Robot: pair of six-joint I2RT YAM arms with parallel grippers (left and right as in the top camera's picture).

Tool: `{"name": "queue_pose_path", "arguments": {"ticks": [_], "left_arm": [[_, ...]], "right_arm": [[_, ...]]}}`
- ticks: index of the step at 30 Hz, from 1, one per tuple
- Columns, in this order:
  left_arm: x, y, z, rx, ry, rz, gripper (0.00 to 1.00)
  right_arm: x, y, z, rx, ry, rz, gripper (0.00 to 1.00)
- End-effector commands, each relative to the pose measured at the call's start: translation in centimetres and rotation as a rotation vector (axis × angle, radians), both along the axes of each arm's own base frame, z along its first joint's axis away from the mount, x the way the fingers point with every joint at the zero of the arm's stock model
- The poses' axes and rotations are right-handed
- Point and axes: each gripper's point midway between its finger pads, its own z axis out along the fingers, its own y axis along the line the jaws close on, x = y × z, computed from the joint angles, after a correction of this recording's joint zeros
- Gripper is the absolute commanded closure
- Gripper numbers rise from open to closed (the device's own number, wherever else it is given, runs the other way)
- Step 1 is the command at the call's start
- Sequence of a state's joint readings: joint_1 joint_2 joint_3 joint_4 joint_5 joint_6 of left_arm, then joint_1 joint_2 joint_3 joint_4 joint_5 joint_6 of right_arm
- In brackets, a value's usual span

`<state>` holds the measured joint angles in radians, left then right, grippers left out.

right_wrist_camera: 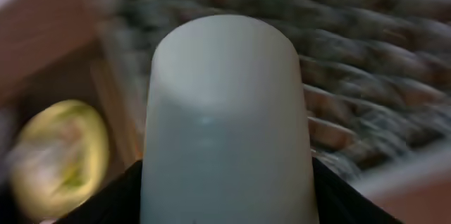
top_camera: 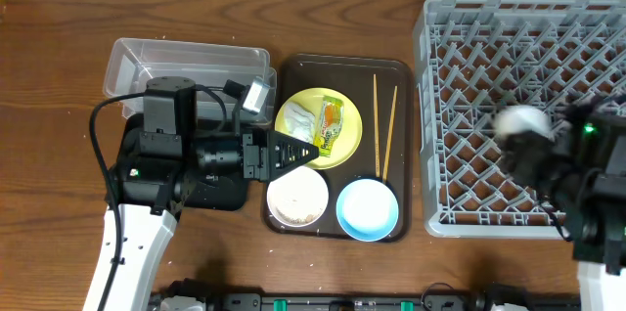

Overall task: Sort waste into correct bins and load items into the dishwasher rack
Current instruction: 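Carry the pink bowl left over the black tray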

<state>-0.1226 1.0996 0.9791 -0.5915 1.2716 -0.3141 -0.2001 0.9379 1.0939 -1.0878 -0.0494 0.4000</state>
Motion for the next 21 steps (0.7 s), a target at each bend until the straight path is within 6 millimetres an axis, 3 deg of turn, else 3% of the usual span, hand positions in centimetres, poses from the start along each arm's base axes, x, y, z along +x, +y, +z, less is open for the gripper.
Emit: {"name": "queue_pose_path", "arguments": {"ticks": [1,4,9,12,17,21], "left_arm": [[0.4,0.1,-0.1,0.025,-0.024,0.021,0.08],[0.6,0.3,-0.5,0.041,-0.015,0.035,0.08],[0.7,0.7,-1.6,0.09,0.029,0.073,0.08],[0.7,1.0,-2.5,0.128,0.063,0.1,0.08],[0.6,1.3,-3.1,0.155,0.087,0.116,0.08],[0.6,1.3,-3.1,0.155,0.085,0.116,0.08]], "right_arm": [[-1.0,-4.7,-1.4,-0.063,0.1,-0.257,0.66],[-0.8,-4.9,-3.7,-0.043,0.21,-0.256,0.65],[-0.3,-1.5,-7.4,0.123,0.377,-0.076,0.65],[-1.2,-1.5,-9.0,0.122,0.485,-0.055,0.65],[-1.5,-3.1,-10.0,0.049,0.548,-0.086,0.63],[0.0,-3.7,-10.0,0.039,0.496,-0.113,0.61]]}}
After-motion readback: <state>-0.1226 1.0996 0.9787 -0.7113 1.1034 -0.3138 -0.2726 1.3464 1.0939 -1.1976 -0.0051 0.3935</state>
